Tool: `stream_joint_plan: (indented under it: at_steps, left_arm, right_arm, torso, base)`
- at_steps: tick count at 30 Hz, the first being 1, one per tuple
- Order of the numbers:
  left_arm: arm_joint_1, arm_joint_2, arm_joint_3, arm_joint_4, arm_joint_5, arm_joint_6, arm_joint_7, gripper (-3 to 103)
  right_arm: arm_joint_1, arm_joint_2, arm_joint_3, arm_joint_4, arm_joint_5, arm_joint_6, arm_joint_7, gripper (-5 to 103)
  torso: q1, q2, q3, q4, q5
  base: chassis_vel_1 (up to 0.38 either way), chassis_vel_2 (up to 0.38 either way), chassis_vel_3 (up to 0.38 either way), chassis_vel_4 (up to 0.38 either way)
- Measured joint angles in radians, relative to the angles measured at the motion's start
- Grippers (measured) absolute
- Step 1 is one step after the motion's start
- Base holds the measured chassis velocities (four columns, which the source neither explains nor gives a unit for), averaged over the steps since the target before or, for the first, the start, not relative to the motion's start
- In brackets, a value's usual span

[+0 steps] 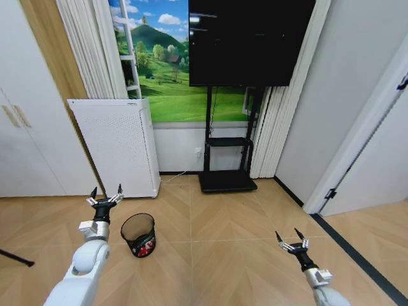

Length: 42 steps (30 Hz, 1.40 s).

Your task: Pick up the trash bin and place the garbage on the floor into it.

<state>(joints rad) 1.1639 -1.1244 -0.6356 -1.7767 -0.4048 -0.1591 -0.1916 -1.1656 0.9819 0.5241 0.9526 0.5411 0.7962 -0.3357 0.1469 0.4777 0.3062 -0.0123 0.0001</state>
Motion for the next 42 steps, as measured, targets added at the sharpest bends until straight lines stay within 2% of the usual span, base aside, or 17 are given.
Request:
stream_joint_plan:
  at_steps: [42]
  left_arm:
    - [-0.017,0.001,0.013,0.037,0.002,-0.004,0.029,100]
  right_arm:
    - [-0.005,0.021,-0.010,-0.012,-0.004,0.003,-0.004,100]
  torso:
    - [0.068,0.180,0.112,0.0000,-0.0001]
  base:
    - [0.000,0.000,0.000,0.000]
